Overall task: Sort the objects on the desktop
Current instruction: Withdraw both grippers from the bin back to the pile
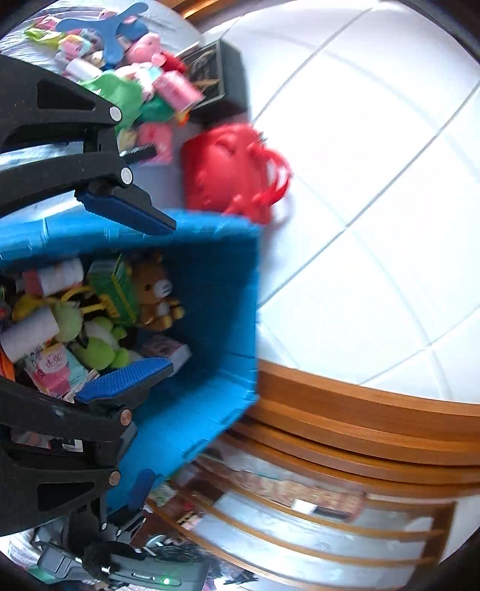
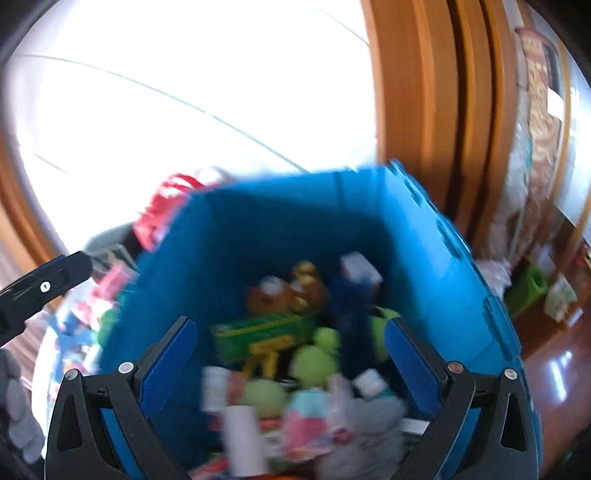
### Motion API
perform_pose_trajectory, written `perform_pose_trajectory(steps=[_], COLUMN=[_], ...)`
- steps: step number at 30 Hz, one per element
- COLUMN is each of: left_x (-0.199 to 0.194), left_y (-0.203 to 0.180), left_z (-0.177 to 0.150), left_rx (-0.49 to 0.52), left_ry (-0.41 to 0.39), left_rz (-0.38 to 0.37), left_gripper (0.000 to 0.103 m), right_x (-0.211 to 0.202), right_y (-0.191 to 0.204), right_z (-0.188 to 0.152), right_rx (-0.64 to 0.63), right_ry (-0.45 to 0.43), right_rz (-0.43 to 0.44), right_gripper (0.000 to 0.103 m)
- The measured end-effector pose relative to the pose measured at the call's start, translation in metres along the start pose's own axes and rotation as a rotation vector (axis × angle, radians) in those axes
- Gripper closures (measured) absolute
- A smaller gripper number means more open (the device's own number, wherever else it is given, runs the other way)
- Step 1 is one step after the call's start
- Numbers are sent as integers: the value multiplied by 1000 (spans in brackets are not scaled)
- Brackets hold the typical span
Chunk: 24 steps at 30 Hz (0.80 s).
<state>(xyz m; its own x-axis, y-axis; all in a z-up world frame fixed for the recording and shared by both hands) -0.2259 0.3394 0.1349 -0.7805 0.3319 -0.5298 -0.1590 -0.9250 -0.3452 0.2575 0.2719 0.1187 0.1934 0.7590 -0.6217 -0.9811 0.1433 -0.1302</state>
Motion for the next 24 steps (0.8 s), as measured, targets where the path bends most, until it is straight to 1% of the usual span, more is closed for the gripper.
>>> perform_pose_trajectory(steps=[1, 3, 4, 5, 7, 8, 9, 10, 11, 13, 14, 15, 18, 19, 21, 23, 24], left_x=[-13, -38, -54, -65, -84, -91, -98, -105, -108, -112, -113, -115, -125, -127, -129, -132, -132], left_y=[7, 24, 37, 48, 72, 85, 101, 122, 135, 178, 192, 217, 274, 300, 340, 374, 395], left_z=[1, 1, -1, -3, -7, -9, -11, -13, -14, -20, -22, -25, -34, -37, -46, -54, -58], left_rx=[-3, 1, 14, 29, 42, 38, 33, 27, 21, -6, -13, -26, -82, -117, -162, -166, -162], left_ry=[-29, -96, -143, -185, -255, -276, -285, -274, -261, -214, -195, -175, -166, -156, -132, -120, -109], left_rz=[-8, -18, -20, -12, 32, 53, 65, 66, 64, 44, 41, 57, 122, 147, 195, 248, 293], left_gripper=[35, 28, 19, 15, 12, 12, 11, 11, 11, 11, 11, 11, 11, 11, 11, 11, 11], right_x=[-11, -34, -46, -53, -69, -73, -76, -77, -78, -80, -81, -80, -75, -71, -57, -37, -27], right_y=[12, 36, 51, 61, 96, 108, 129, 147, 161, 192, 207, 225, 268, 281, 308, 328, 335], right_z=[3, 9, 10, 12, 11, 10, 8, 7, 7, 5, 4, 3, 1, 0, -4, -13, -17], right_rx=[-1, -8, -11, -10, -15, -19, -27, -31, -35, -34, -32, -20, -21, -30, -65, -72, -71], right_ry=[-31, -102, -143, -167, -222, -235, -252, -260, -271, -303, -319, -335, -342, -343, -338, -309, -294], right_rz=[6, 23, 29, 30, 42, 56, 81, 98, 116, 164, 185, 209, 256, 262, 254, 240, 243], right_gripper=[0, 0, 0, 0, 0, 0, 0, 0, 0, 0, 0, 0, 0, 0, 0, 0, 0])
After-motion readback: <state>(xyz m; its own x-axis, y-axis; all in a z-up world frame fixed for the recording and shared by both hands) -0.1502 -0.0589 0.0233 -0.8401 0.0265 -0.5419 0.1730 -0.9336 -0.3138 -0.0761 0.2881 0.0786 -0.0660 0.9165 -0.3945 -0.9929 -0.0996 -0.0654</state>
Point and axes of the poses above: each gripper's, at about its wrist camera, not at the fingertips, and x roughly the way its jaws point, y to its left, z to its top, the point moved 4 cm from there along x, roughly the way its jaws point, and after that the axes turned 13 degrees about -x, right-handed, at the moved point
